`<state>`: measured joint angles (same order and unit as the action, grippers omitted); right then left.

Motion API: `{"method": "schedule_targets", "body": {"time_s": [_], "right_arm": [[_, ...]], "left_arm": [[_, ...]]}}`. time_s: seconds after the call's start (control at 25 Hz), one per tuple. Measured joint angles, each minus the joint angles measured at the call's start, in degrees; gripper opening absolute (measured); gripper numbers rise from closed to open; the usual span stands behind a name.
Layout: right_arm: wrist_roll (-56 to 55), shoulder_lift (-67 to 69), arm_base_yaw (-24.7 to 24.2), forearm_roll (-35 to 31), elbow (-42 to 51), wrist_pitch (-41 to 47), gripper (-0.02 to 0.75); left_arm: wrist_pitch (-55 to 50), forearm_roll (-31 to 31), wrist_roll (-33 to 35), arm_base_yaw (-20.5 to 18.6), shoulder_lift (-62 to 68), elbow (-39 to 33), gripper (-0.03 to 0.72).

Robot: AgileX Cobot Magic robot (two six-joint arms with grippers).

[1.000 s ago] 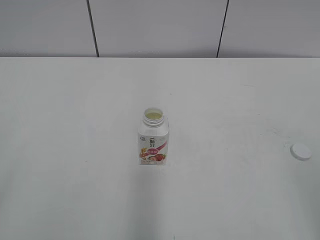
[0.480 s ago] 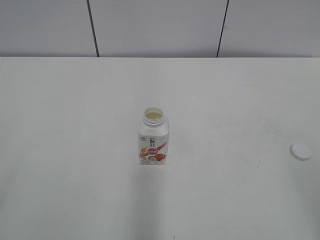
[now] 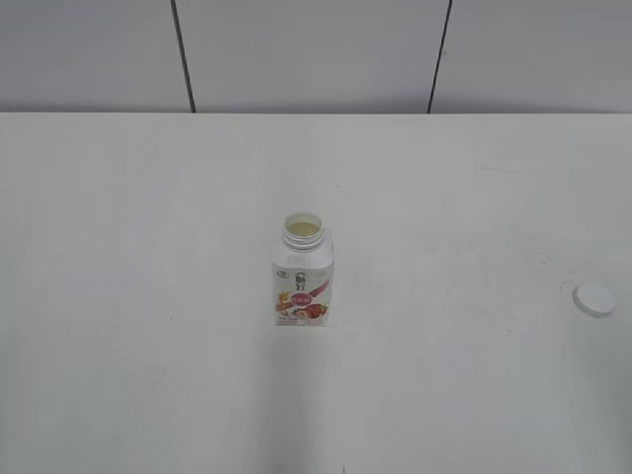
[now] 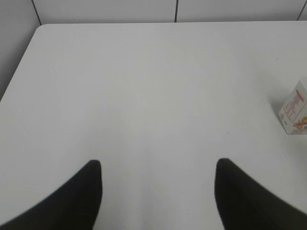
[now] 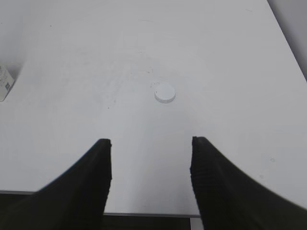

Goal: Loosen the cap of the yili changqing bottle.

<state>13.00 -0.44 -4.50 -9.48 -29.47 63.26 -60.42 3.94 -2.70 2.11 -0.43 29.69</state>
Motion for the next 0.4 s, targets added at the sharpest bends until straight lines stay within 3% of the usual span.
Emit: {"method": "schedule_targets", "body": {"time_s": [0.4], "right_arm": [[0.0, 0.0, 0.0, 0.0, 0.0, 0.0, 0.427]], "left_arm": [[0.0, -0.1, 0.0, 0.0, 0.0, 0.0, 0.457]]}}
